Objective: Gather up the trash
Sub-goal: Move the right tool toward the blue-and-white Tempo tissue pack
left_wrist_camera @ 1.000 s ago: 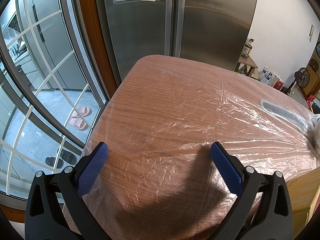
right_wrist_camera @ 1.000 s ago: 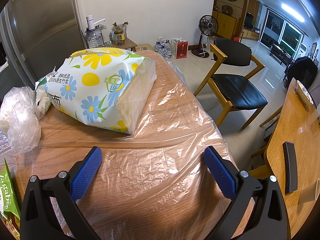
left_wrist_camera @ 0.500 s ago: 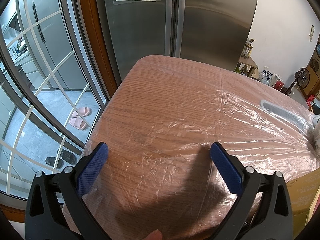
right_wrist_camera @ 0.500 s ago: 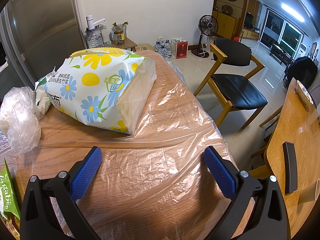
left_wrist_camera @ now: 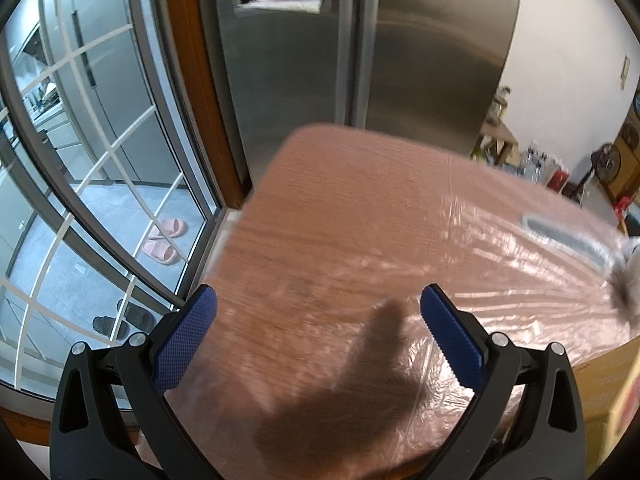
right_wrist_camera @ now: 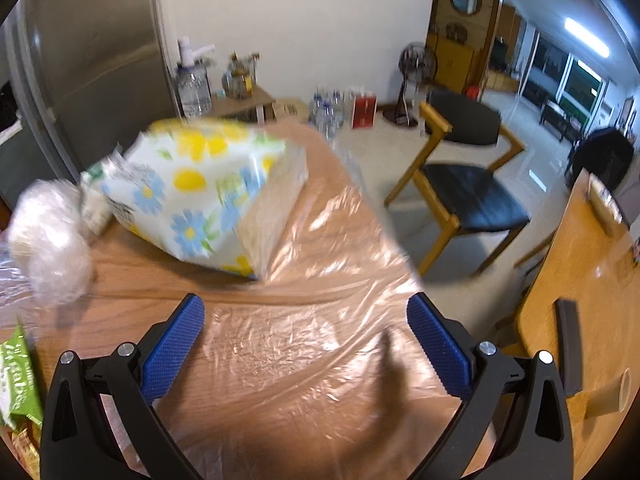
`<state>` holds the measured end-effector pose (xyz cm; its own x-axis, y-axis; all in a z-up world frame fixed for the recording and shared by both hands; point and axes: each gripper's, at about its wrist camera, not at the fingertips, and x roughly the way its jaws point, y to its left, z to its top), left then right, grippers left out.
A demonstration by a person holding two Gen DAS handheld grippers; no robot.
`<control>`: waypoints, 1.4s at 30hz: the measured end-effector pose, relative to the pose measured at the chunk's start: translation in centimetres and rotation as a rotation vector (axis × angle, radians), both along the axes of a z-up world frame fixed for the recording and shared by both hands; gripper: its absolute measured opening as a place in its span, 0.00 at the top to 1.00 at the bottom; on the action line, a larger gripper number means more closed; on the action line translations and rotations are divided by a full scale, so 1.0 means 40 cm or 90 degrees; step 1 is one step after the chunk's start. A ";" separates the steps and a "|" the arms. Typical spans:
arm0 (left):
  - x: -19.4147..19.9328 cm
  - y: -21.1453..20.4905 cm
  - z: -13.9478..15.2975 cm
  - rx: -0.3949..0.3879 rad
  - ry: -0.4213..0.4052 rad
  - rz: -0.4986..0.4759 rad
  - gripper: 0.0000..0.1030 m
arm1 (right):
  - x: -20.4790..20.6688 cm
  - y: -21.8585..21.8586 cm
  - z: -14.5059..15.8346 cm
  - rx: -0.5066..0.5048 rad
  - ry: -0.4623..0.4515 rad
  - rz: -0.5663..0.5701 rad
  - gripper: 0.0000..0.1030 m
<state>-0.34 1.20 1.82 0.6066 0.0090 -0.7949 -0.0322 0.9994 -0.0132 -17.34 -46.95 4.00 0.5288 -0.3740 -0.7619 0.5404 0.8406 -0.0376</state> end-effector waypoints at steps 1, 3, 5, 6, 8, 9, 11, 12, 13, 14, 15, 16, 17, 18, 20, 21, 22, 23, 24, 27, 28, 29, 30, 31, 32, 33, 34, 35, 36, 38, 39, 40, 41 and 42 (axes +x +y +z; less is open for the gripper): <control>-0.009 0.009 0.022 -0.008 -0.010 0.000 0.01 | -0.010 0.006 0.022 -0.007 -0.007 0.006 0.04; -0.033 0.022 0.062 -0.015 -0.033 -0.005 0.01 | -0.035 0.037 0.073 -0.017 -0.024 0.033 0.04; -0.079 0.026 0.118 -0.023 -0.063 -0.027 0.01 | -0.076 0.074 0.110 -0.025 -0.041 0.067 0.04; -0.104 0.022 0.141 -0.027 -0.073 -0.046 0.01 | -0.096 0.097 0.132 -0.029 -0.046 0.083 0.04; -0.162 0.005 0.178 -0.037 -0.083 -0.095 0.01 | -0.136 0.145 0.158 -0.015 -0.057 0.125 0.04; -0.191 -0.006 0.192 -0.042 -0.085 -0.121 0.01 | -0.155 0.173 0.168 -0.004 -0.059 0.154 0.04; -0.255 -0.031 0.213 -0.045 -0.086 -0.174 0.01 | -0.181 0.221 0.181 0.009 -0.060 0.196 0.04; -0.303 -0.049 0.219 -0.048 -0.082 -0.211 0.01 | -0.199 0.254 0.181 0.018 -0.054 0.223 0.04; -0.341 -0.066 0.220 -0.053 -0.074 -0.239 0.01 | -0.205 0.283 0.180 0.022 -0.051 0.240 0.04; -0.365 -0.078 0.219 -0.057 -0.065 -0.259 0.01 | -0.219 0.315 0.174 0.030 -0.044 0.263 0.04; -0.408 -0.092 0.210 -0.067 -0.049 -0.292 0.01 | -0.231 0.347 0.166 0.035 -0.036 0.281 0.04; -0.440 -0.104 0.203 -0.075 -0.038 -0.314 0.01 | -0.241 0.370 0.157 0.038 -0.031 0.292 0.04; -0.470 -0.117 0.197 -0.081 -0.025 -0.337 0.01 | -0.250 0.392 0.148 0.042 -0.026 0.306 0.04; -0.507 -0.135 0.185 -0.086 -0.011 -0.364 0.01 | -0.257 0.409 0.137 0.045 -0.020 0.320 0.04; -0.572 -0.173 0.156 -0.098 0.020 -0.424 0.01 | -0.266 0.439 0.107 0.070 -0.005 0.348 0.04; -0.591 -0.191 0.148 -0.098 0.027 -0.445 0.01 | -0.268 0.450 0.093 0.085 0.001 0.360 0.04; -0.606 -0.205 0.135 -0.091 0.034 -0.461 0.01 | -0.269 0.463 0.078 0.097 0.008 0.373 0.04; -0.616 -0.219 0.123 -0.084 0.040 -0.474 0.01 | -0.271 0.474 0.069 0.097 0.017 0.377 0.04; -0.626 -0.235 0.107 -0.089 0.050 -0.493 0.01 | -0.269 0.488 0.056 0.094 0.029 0.386 0.04; -0.622 -0.251 0.078 -0.102 0.077 -0.505 0.01 | -0.249 0.514 0.029 0.088 0.048 0.403 0.04; -0.620 -0.256 0.070 -0.108 0.081 -0.511 0.01 | -0.246 0.519 0.024 0.089 0.051 0.409 0.04; -0.614 -0.263 0.061 -0.108 0.084 -0.510 0.01 | -0.244 0.525 0.015 0.087 0.056 0.409 0.04; -0.602 -0.265 0.054 -0.109 0.088 -0.510 0.01 | -0.240 0.529 0.009 0.086 0.062 0.409 0.04; -0.594 -0.269 0.044 -0.112 0.089 -0.513 0.01 | -0.233 0.533 0.001 0.088 0.065 0.411 0.04; -0.586 -0.273 0.038 -0.112 0.092 -0.512 0.01 | -0.226 0.533 -0.006 0.088 0.069 0.409 0.04; -0.586 -0.279 0.025 -0.112 0.095 -0.513 0.01 | -0.219 0.531 -0.014 0.088 0.073 0.406 0.04; -0.580 -0.284 0.018 -0.117 0.101 -0.520 0.01 | -0.214 0.529 -0.018 0.089 0.077 0.403 0.04; -0.578 -0.289 0.014 -0.118 0.101 -0.523 0.02 | -0.209 0.528 -0.024 0.089 0.084 0.400 0.04; -0.575 -0.294 0.008 -0.115 0.103 -0.527 0.02 | -0.206 0.528 -0.027 0.089 0.087 0.399 0.04; -0.575 -0.304 -0.001 -0.110 0.109 -0.539 0.03 | -0.207 0.530 -0.035 0.093 0.096 0.403 0.04; -0.577 -0.307 -0.006 -0.107 0.111 -0.543 0.04 | -0.209 0.535 -0.038 0.089 0.099 0.407 0.04; -0.578 -0.311 -0.012 -0.103 0.114 -0.547 0.05 | -0.212 0.537 -0.039 0.086 0.102 0.410 0.04; -0.580 -0.317 -0.016 -0.095 0.104 -0.551 0.07 | -0.214 0.539 -0.042 0.083 0.104 0.412 0.04; -0.578 -0.322 -0.018 -0.091 0.102 -0.553 0.10 | -0.216 0.541 -0.046 0.079 0.108 0.415 0.04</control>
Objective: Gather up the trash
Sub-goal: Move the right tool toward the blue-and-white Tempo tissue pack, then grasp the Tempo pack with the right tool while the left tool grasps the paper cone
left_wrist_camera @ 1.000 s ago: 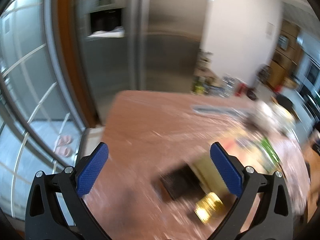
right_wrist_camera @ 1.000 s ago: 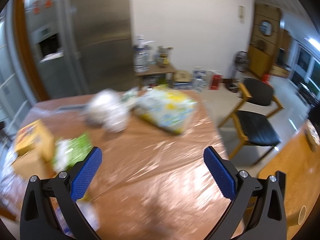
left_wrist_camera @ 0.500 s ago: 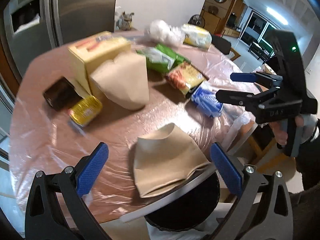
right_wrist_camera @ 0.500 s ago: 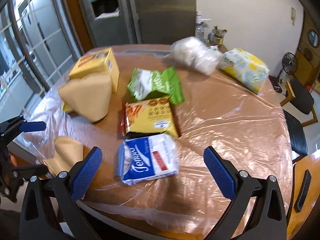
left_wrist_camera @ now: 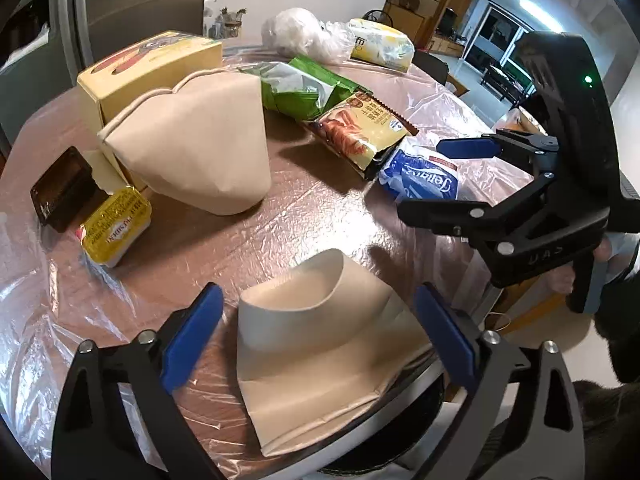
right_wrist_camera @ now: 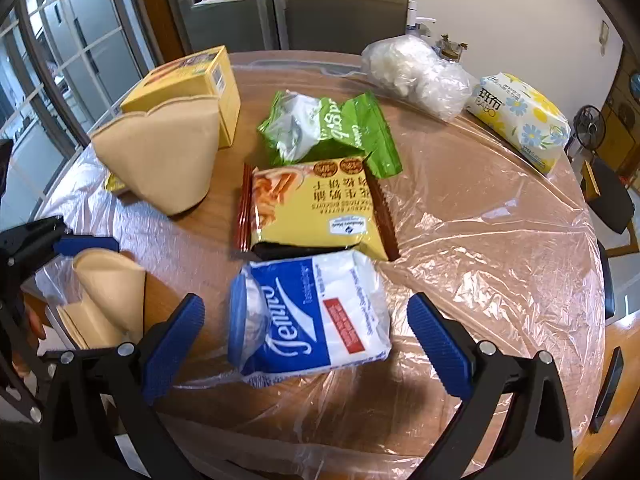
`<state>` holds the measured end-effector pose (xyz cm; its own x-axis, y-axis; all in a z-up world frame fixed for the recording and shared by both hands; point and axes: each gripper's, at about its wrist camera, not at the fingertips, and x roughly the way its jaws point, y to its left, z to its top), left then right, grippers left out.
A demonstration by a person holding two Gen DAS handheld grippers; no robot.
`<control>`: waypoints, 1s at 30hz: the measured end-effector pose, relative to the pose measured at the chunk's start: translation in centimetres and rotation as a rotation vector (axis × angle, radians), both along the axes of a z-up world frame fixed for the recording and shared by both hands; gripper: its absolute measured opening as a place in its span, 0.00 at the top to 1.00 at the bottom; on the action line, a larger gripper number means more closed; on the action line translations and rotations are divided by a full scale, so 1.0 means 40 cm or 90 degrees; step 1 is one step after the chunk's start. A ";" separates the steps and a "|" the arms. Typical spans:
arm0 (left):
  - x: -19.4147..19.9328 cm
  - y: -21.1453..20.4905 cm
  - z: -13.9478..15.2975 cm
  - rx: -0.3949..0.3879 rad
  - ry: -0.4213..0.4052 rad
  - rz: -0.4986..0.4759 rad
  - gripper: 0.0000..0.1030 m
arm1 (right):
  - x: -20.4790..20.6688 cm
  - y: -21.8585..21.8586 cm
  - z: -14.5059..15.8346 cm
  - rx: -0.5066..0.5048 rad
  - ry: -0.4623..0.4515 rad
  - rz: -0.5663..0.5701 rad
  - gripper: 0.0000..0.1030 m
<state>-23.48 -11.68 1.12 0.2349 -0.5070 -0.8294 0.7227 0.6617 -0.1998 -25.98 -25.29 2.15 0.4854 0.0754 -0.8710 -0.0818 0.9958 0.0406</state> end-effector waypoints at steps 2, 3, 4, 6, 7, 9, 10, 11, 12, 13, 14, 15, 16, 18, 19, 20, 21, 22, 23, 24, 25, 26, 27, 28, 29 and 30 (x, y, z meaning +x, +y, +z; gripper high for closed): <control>0.003 -0.007 0.000 0.003 -0.006 -0.001 0.16 | 0.000 0.001 -0.004 -0.002 0.005 0.003 0.04; 0.003 -0.007 0.001 0.006 -0.011 0.000 0.22 | -0.003 0.003 -0.008 -0.002 0.006 0.004 0.09; 0.002 -0.007 0.003 0.009 -0.014 0.001 0.26 | -0.006 0.006 -0.010 0.005 0.009 0.010 0.13; 0.001 0.000 0.006 0.003 -0.004 0.000 0.29 | -0.013 0.014 -0.014 -0.001 0.009 0.014 0.22; -0.001 0.002 0.008 -0.002 0.002 -0.001 0.32 | -0.015 0.019 -0.016 -0.010 0.007 0.018 0.23; -0.004 0.013 0.013 -0.006 0.003 0.003 0.37 | -0.021 0.029 -0.016 -0.031 0.001 0.023 0.30; -0.004 0.017 0.014 -0.010 0.007 0.005 0.38 | -0.022 0.029 -0.015 -0.028 0.000 0.025 0.32; -0.008 0.025 0.016 -0.014 0.011 0.008 0.38 | -0.023 0.031 -0.014 -0.029 -0.002 0.025 0.37; -0.008 0.026 0.016 -0.018 0.012 0.010 0.40 | -0.021 0.031 -0.014 -0.027 -0.002 0.026 0.40; -0.009 0.031 0.018 -0.023 0.016 0.011 0.42 | -0.023 0.031 -0.012 -0.019 -0.003 0.029 0.41; -0.013 0.041 0.022 -0.028 0.020 0.012 0.43 | -0.022 0.028 -0.011 -0.013 -0.003 0.031 0.42; -0.015 0.047 0.026 -0.035 0.023 0.015 0.45 | -0.019 0.023 -0.007 -0.008 -0.003 0.029 0.44; -0.016 0.050 0.029 -0.038 0.024 0.015 0.47 | -0.020 0.022 -0.003 -0.002 -0.004 0.028 0.44; -0.020 0.058 0.037 -0.044 0.024 0.017 0.48 | -0.023 0.020 0.007 -0.001 -0.012 0.027 0.45; -0.020 0.059 0.039 -0.046 0.024 0.016 0.48 | -0.024 0.019 0.014 0.000 -0.016 0.029 0.46; -0.022 0.060 0.041 -0.047 0.025 0.016 0.49 | -0.020 0.019 0.019 0.000 -0.018 0.030 0.46; -0.026 0.063 0.044 -0.048 0.025 0.018 0.49 | -0.022 0.019 0.025 -0.004 -0.022 0.031 0.46; -0.031 0.065 0.047 -0.049 0.025 0.016 0.49 | -0.020 0.021 0.025 -0.008 -0.025 0.032 0.46; -0.035 0.066 0.051 -0.049 0.020 0.018 0.49 | -0.020 0.022 0.027 -0.011 -0.030 0.034 0.46; -0.037 0.065 0.055 -0.052 0.014 0.021 0.49 | -0.020 0.022 0.030 -0.011 -0.032 0.036 0.47; -0.040 0.070 0.061 -0.060 0.013 0.025 0.50 | -0.021 0.023 0.031 -0.010 -0.033 0.035 0.47; -0.038 0.072 0.066 -0.068 0.017 0.026 0.50 | -0.023 0.022 0.033 -0.009 -0.034 0.034 0.47; -0.036 0.074 0.070 -0.073 0.018 0.029 0.50 | -0.022 0.020 0.035 -0.009 -0.037 0.033 0.47; -0.035 0.077 0.075 -0.075 0.015 0.032 0.50 | -0.026 0.019 0.039 -0.008 -0.040 0.031 0.47; -0.036 0.083 0.081 -0.078 0.012 0.033 0.50 | -0.030 0.016 0.044 -0.004 -0.041 0.029 0.47; -0.036 0.089 0.086 -0.079 0.010 0.034 0.50 | -0.033 0.015 0.047 0.000 -0.044 0.026 0.47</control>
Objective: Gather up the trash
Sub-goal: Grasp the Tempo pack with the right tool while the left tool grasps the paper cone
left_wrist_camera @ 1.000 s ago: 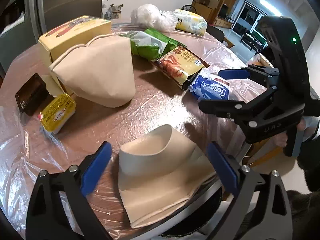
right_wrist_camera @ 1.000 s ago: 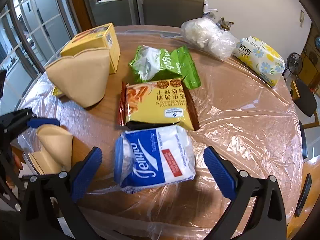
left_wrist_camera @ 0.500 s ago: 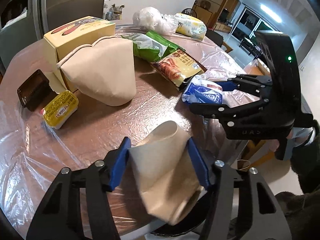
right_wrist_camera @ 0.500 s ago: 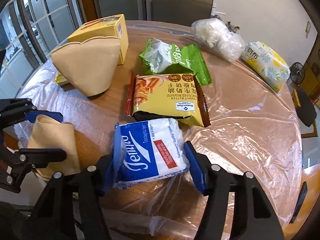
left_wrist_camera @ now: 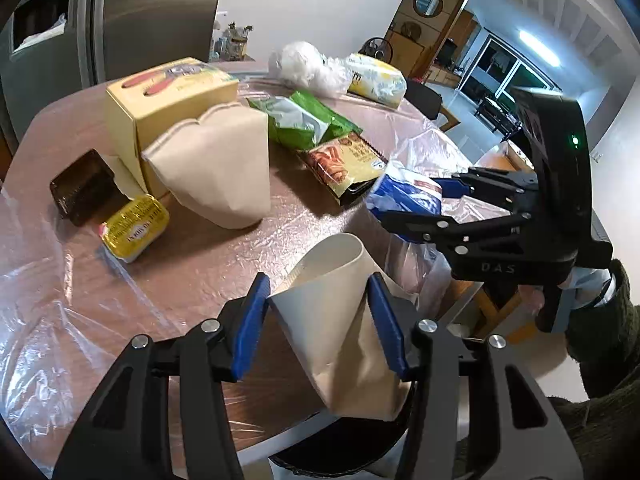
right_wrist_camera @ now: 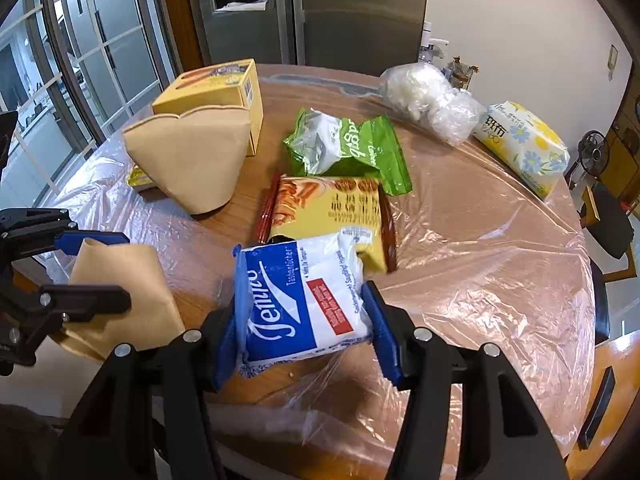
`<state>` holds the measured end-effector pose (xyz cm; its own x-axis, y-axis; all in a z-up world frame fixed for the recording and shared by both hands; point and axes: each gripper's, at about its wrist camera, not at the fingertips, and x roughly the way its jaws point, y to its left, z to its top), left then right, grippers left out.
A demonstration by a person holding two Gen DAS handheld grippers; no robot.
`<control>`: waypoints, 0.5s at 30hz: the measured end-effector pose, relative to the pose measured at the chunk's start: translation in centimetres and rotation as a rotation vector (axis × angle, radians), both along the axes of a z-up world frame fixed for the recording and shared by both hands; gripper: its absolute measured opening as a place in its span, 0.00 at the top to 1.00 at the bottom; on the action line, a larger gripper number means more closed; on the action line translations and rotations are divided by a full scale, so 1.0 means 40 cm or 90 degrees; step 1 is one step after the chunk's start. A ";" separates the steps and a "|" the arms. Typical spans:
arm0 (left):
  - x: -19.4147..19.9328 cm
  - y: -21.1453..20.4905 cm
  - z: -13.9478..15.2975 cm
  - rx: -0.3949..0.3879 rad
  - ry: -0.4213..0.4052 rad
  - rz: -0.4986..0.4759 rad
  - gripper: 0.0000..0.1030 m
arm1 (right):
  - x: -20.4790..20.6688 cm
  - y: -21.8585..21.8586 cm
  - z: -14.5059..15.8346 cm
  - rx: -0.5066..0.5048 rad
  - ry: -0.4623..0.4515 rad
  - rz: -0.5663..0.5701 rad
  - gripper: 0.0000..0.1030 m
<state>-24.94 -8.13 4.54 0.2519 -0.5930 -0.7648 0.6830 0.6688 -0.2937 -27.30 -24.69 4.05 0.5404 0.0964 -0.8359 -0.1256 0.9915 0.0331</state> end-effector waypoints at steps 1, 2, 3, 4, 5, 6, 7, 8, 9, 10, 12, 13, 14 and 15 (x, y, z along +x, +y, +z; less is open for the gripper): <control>-0.001 0.006 0.003 -0.001 -0.002 0.002 0.50 | -0.005 -0.006 0.006 0.011 -0.003 -0.005 0.47; -0.002 0.010 0.005 0.000 -0.005 0.004 0.50 | -0.009 -0.016 0.012 0.032 -0.006 -0.008 0.47; -0.003 0.015 0.009 -0.002 -0.007 0.007 0.50 | -0.010 -0.023 0.018 0.043 -0.011 -0.011 0.47; -0.002 0.018 0.011 -0.005 -0.005 0.008 0.50 | -0.011 -0.028 0.022 0.048 -0.013 -0.013 0.47; -0.001 0.020 0.011 -0.005 -0.003 0.007 0.50 | -0.011 -0.032 0.025 0.054 -0.014 -0.014 0.47; 0.001 0.023 0.011 -0.004 -0.004 0.010 0.50 | -0.011 -0.036 0.028 0.059 -0.014 -0.014 0.47; 0.001 0.023 0.013 -0.003 -0.005 0.011 0.50 | -0.011 -0.035 0.029 0.055 -0.014 -0.015 0.47; 0.001 0.024 0.012 -0.004 -0.004 0.010 0.50 | -0.014 -0.033 0.029 0.050 -0.014 -0.015 0.47; 0.001 0.024 0.013 -0.003 -0.006 0.011 0.50 | -0.016 -0.033 0.030 0.045 -0.015 -0.014 0.47; 0.000 0.026 0.015 -0.002 -0.008 0.011 0.50 | -0.021 -0.032 0.032 0.044 -0.016 -0.015 0.47; 0.001 0.029 0.021 -0.005 -0.012 0.014 0.50 | -0.032 -0.035 0.040 0.049 -0.021 -0.020 0.47; 0.001 0.032 0.025 -0.007 -0.014 0.017 0.50 | -0.036 -0.039 0.046 0.049 -0.025 -0.024 0.47; 0.002 0.036 0.029 -0.009 -0.017 0.021 0.50 | -0.042 -0.046 0.054 0.053 -0.032 -0.030 0.47; 0.004 0.042 0.035 -0.012 -0.019 0.025 0.50 | -0.048 -0.055 0.065 0.060 -0.038 -0.037 0.47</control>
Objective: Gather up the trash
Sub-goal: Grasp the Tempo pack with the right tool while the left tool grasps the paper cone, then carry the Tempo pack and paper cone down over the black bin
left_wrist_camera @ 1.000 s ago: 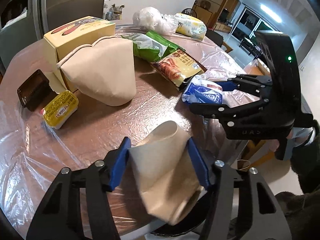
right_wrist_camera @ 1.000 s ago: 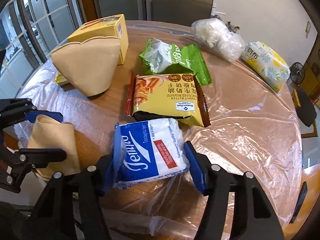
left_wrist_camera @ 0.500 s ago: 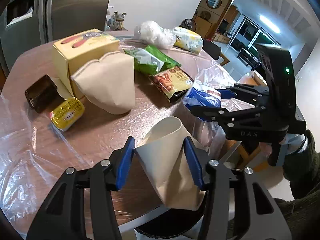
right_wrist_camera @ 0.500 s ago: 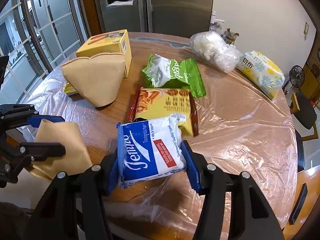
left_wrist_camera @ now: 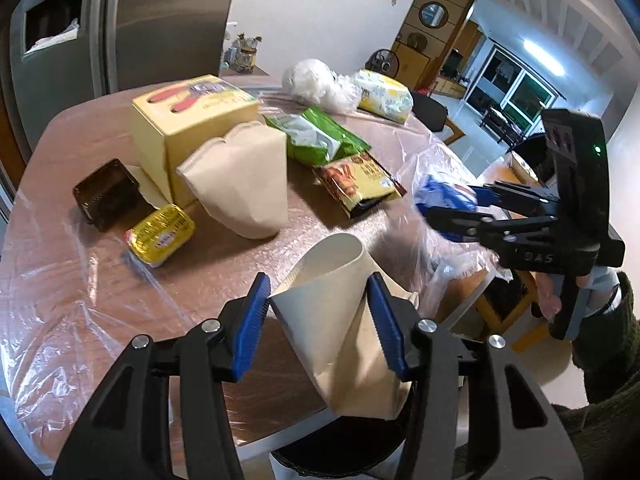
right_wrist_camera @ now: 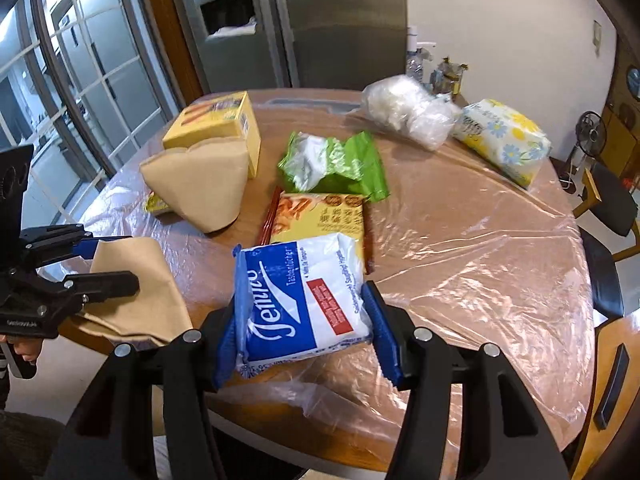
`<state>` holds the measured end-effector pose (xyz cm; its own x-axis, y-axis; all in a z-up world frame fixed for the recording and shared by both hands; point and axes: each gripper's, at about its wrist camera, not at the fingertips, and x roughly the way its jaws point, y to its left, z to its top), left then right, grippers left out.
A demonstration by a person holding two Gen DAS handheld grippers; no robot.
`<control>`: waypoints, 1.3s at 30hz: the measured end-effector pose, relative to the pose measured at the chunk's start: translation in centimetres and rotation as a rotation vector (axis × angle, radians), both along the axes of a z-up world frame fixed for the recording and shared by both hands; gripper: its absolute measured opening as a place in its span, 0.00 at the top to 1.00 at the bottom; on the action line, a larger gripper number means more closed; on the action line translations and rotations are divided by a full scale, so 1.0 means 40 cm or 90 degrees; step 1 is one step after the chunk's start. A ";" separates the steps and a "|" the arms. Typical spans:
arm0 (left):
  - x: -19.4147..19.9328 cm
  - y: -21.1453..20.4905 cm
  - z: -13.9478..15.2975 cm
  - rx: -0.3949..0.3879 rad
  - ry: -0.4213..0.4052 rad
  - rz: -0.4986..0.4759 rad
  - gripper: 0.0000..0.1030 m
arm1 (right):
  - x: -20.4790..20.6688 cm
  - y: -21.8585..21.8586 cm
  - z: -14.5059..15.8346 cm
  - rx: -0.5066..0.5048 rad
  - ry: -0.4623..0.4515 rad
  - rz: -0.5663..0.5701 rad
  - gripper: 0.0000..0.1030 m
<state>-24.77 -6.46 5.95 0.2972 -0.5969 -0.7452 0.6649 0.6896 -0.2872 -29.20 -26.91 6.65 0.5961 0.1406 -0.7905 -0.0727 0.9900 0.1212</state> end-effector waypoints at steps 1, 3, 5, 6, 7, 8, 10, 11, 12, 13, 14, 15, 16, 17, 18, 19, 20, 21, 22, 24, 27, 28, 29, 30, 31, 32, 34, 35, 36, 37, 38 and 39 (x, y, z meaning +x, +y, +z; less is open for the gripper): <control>0.001 0.006 0.006 -0.004 -0.001 0.004 0.50 | -0.007 -0.012 0.014 0.009 -0.008 -0.010 0.47; 0.002 0.014 0.016 -0.007 -0.006 0.009 0.50 | -0.020 -0.026 0.035 0.023 -0.020 -0.018 0.47; -0.002 0.019 0.026 -0.008 -0.013 0.012 0.50 | -0.038 -0.034 0.061 0.035 -0.037 -0.021 0.47; -0.004 0.023 0.033 -0.010 -0.015 0.012 0.50 | -0.043 -0.035 0.070 0.037 -0.041 -0.020 0.47; -0.007 0.026 0.038 -0.013 -0.016 0.012 0.50 | -0.051 -0.036 0.080 0.037 -0.046 -0.021 0.47; -0.011 0.028 0.043 -0.015 -0.018 0.011 0.50 | -0.058 -0.037 0.088 0.041 -0.049 -0.020 0.47; -0.020 0.031 0.050 -0.018 -0.021 0.009 0.50 | -0.073 -0.032 0.098 0.056 -0.051 -0.011 0.47; -0.026 0.031 0.054 -0.020 -0.022 0.008 0.50 | -0.081 -0.027 0.101 0.057 -0.052 -0.007 0.47; -0.031 0.031 0.057 -0.021 -0.023 0.007 0.50 | -0.088 -0.021 0.104 0.056 -0.052 -0.002 0.47; -0.038 0.033 0.060 -0.024 -0.023 0.007 0.50 | -0.098 -0.012 0.105 0.057 -0.050 0.007 0.47; -0.045 0.034 0.064 -0.027 -0.022 0.007 0.50 | -0.105 -0.006 0.105 0.058 -0.048 0.013 0.47; -0.051 0.035 0.065 -0.028 -0.023 0.007 0.50 | -0.114 -0.001 0.105 0.059 -0.046 0.018 0.47; -0.060 0.036 0.067 -0.029 -0.025 0.007 0.50 | -0.122 0.004 0.104 0.060 -0.045 0.023 0.47; -0.065 0.036 0.069 -0.028 -0.026 0.007 0.50 | -0.128 0.008 0.102 0.063 -0.043 0.027 0.47; -0.074 0.037 0.070 -0.026 -0.027 0.006 0.50 | -0.137 0.014 0.100 0.067 -0.039 0.033 0.47; -0.081 0.037 0.070 -0.024 -0.027 0.005 0.50 | -0.145 0.020 0.098 0.071 -0.037 0.037 0.47; -0.090 0.038 0.070 -0.022 -0.028 0.005 0.50 | -0.153 0.025 0.096 0.076 -0.033 0.042 0.47; -0.097 0.035 0.069 -0.017 -0.030 0.004 0.50 | -0.161 0.031 0.092 0.078 -0.029 0.048 0.47; -0.104 0.035 0.068 -0.013 -0.032 0.004 0.50 | -0.170 0.040 0.088 0.077 -0.025 0.053 0.47; -0.120 0.034 0.065 -0.004 -0.036 0.001 0.50 | -0.188 0.056 0.077 0.077 -0.014 0.066 0.47; -0.151 0.030 0.061 0.006 -0.038 -0.008 0.50 | -0.214 0.070 0.063 0.081 -0.002 0.077 0.47; -0.162 0.029 0.060 0.009 -0.038 -0.011 0.50 | -0.221 0.074 0.058 0.082 0.002 0.080 0.47; -0.172 0.028 0.058 0.013 -0.038 -0.015 0.50 | -0.226 0.077 0.056 0.082 0.005 0.082 0.47; -0.180 0.028 0.057 0.016 -0.038 -0.018 0.50 | -0.235 0.083 0.049 0.078 0.011 0.087 0.47; -0.190 0.028 0.054 0.021 -0.039 -0.021 0.50 | -0.239 0.085 0.045 0.074 0.014 0.089 0.47; -0.199 0.028 0.051 0.024 -0.038 -0.024 0.50 | -0.247 0.089 0.039 0.071 0.019 0.091 0.47; -0.213 0.027 0.045 0.031 -0.035 -0.030 0.50 | -0.258 0.092 0.028 0.068 0.030 0.095 0.47; -0.220 0.025 0.040 0.034 -0.032 -0.034 0.50 | -0.266 0.094 0.020 0.069 0.036 0.097 0.47; -0.229 0.026 0.034 0.039 -0.030 -0.038 0.50 | -0.272 0.096 0.011 0.069 0.044 0.099 0.47; -0.235 0.025 0.029 0.043 -0.029 -0.040 0.50 | -0.278 0.099 0.002 0.066 0.051 0.100 0.47; -0.243 0.024 0.023 0.048 -0.027 -0.044 0.50 | -0.281 0.099 -0.004 0.065 0.056 0.101 0.47; -0.251 0.022 0.014 0.054 -0.024 -0.049 0.50 | -0.285 0.101 -0.014 0.064 0.063 0.102 0.47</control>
